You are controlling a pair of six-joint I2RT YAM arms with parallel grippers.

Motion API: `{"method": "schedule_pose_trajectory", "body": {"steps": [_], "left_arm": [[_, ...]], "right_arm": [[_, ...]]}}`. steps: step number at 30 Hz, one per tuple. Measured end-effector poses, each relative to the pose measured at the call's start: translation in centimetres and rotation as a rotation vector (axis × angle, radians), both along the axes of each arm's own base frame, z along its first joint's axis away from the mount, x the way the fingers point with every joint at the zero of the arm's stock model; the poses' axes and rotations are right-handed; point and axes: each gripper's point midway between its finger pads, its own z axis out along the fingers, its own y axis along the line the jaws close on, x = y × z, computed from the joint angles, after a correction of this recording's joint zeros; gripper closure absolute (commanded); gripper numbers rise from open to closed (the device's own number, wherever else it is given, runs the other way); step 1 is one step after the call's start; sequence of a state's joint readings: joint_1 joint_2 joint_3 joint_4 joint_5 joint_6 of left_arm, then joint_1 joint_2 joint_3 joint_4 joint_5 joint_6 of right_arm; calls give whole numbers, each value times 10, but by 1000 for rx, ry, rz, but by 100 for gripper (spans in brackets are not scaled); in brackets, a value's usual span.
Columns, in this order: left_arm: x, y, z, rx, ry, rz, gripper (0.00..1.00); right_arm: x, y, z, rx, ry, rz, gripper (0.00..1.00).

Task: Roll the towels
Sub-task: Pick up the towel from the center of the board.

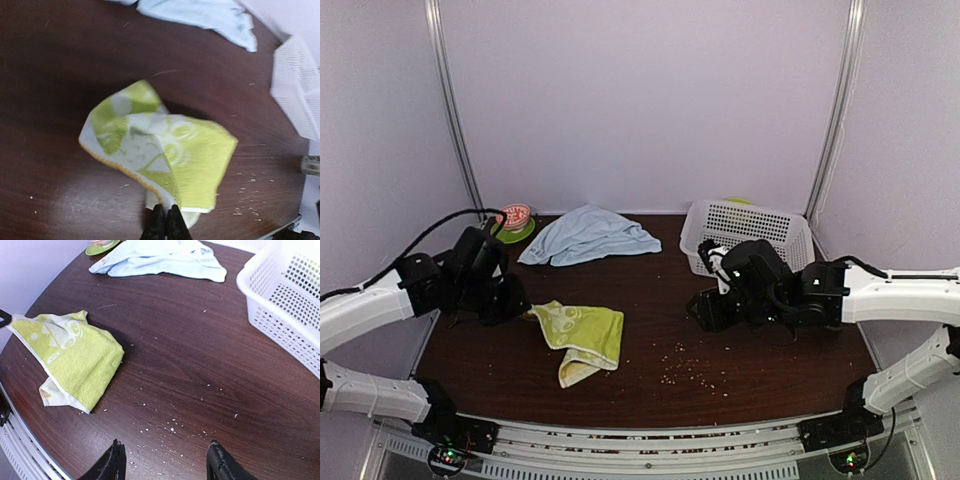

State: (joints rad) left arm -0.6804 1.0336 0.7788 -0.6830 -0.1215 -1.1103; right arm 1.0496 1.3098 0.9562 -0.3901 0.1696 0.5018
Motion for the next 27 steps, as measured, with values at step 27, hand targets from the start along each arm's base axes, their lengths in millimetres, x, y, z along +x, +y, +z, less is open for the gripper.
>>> {"method": "schedule_pose_trajectory", "body": {"steps": [27], "left_arm": [[21,-113,260,-83,-497,-302,100]], "right_arm": [[-8,-53,40,233,-207,-78,43]]}}
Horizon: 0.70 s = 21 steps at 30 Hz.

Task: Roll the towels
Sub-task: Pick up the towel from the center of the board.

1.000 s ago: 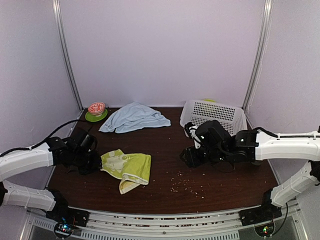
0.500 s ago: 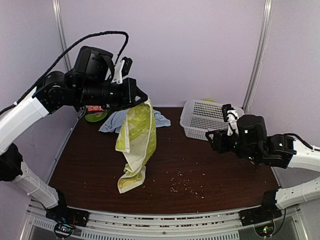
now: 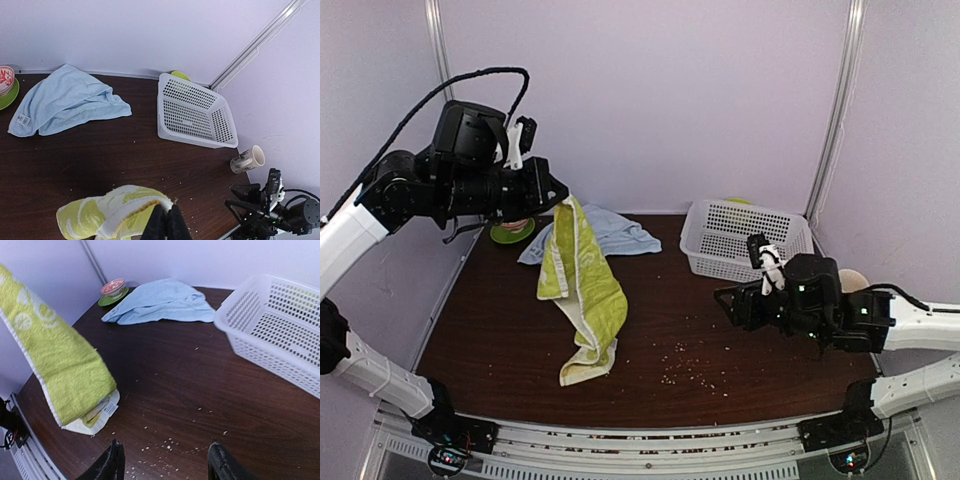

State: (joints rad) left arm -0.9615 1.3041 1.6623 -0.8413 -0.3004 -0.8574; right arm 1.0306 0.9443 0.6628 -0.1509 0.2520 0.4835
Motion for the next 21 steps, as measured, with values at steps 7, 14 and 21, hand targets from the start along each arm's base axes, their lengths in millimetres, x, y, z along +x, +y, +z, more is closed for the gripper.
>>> {"method": "schedule_pose_trajectory", "body": {"steps": [7,14,21], "left_arm": [[9,-5,19,-16,-30,25,100],[11,3,19,1,-39,58,100],[10,12,26,-6,-56,81,100]], "right_arm": [[-36,93,-32,-70,81,245,44],[-60,186,-51,-116,109,407,43],[-56,231,-42,-48,113,413,32]]}}
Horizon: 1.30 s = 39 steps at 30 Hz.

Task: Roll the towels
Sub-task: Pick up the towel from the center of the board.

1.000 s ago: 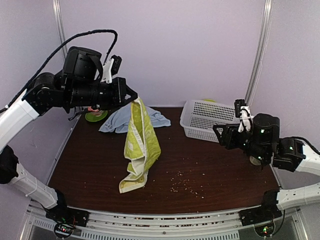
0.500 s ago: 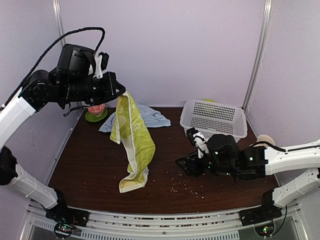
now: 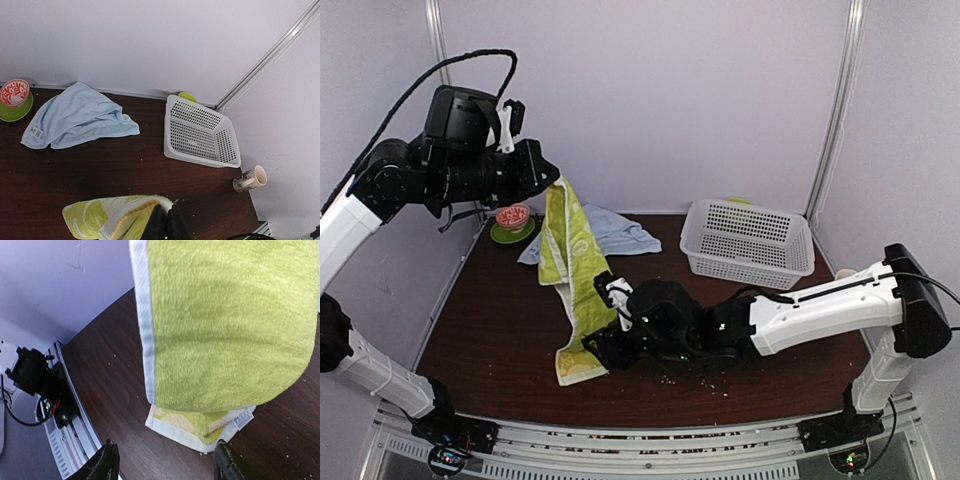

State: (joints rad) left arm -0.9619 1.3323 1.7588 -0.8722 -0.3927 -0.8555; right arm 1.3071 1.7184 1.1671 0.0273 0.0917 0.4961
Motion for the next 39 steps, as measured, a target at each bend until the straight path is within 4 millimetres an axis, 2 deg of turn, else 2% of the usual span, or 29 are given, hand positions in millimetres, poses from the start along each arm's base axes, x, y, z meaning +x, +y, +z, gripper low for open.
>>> {"method": "schedule_pose_trajectory", "body": {"steps": [5,8,11,17,23,25,28,31,34,39], "left_arm": [[-3,7,7,-18,-12,14,100],[-3,9,7,-22,-11,19,100],[-4,9,4,-21,-3,22,100],[-4,10,0,-28,15,31,100],[-4,12,0,-40,21,43,100],[-5,17,3,-44,12,54,100],[-7,27,10,-53,-9,79,100],[-8,39,11,-49,-27,114,100],[-7,45,-2,-16,-22,142,100],[-2,53,-35,70,19,201,100]], "right_arm": [[11,25,7,41,0,-71,28],[13,36,2,34,4,-104,17],[11,41,-3,13,-7,-130,11],[23,49,5,-7,-41,-251,14],[32,43,-9,-35,-57,-307,26],[27,36,-23,-38,-62,-272,28],[13,16,-56,-97,-58,-187,32],[-6,13,-81,-146,-37,-76,37],[-23,29,-79,-145,-31,23,45],[-41,77,-65,-111,-47,155,52]]}}
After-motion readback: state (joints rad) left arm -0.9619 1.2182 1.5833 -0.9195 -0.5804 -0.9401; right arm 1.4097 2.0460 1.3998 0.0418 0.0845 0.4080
